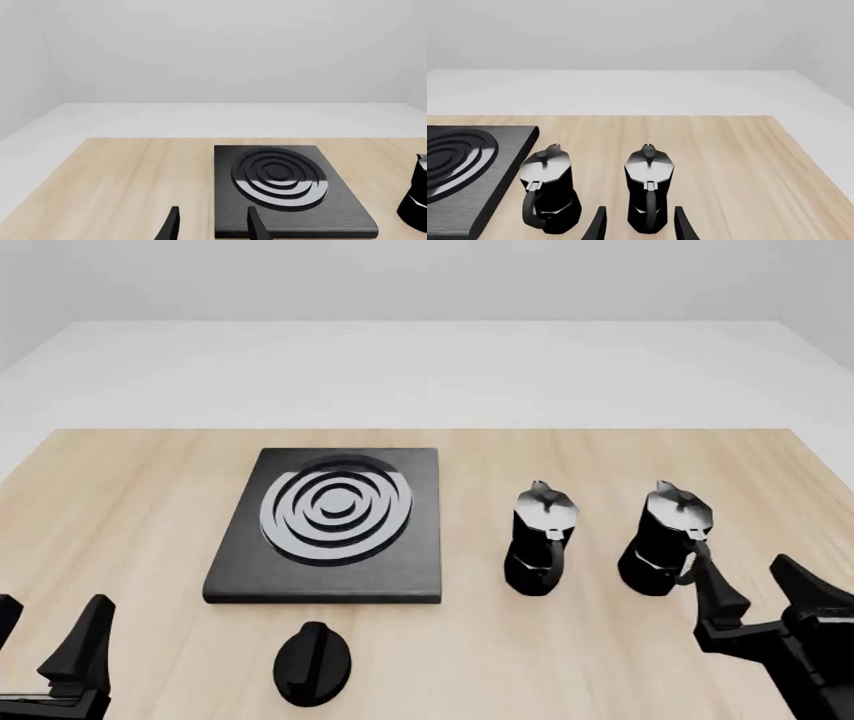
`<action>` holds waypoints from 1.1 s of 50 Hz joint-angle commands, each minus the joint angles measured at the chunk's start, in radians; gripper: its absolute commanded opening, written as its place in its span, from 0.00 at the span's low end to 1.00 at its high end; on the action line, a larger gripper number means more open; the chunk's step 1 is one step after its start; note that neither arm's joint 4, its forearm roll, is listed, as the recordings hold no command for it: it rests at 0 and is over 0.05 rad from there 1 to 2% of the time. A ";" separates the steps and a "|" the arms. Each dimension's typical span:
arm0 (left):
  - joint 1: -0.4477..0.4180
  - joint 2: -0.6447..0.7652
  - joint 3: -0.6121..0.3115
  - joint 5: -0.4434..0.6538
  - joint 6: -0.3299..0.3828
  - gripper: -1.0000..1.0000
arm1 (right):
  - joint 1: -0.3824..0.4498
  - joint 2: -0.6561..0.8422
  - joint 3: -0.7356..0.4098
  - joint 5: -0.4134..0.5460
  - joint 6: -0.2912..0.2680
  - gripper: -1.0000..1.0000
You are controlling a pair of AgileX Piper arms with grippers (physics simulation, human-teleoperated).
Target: Put the right moka pot on the stove.
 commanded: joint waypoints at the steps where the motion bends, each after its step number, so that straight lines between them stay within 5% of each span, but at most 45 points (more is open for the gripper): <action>1: 0.000 0.000 0.000 0.000 0.000 1.00 | -0.012 0.326 0.000 -0.285 0.000 1.00; 19: 0.000 0.000 0.000 0.000 0.000 1.00 | -0.018 0.639 -0.060 -0.509 -0.022 1.00; 55: 0.000 0.000 0.000 0.000 0.000 1.00 | -0.041 0.892 -0.146 -0.606 -0.040 1.00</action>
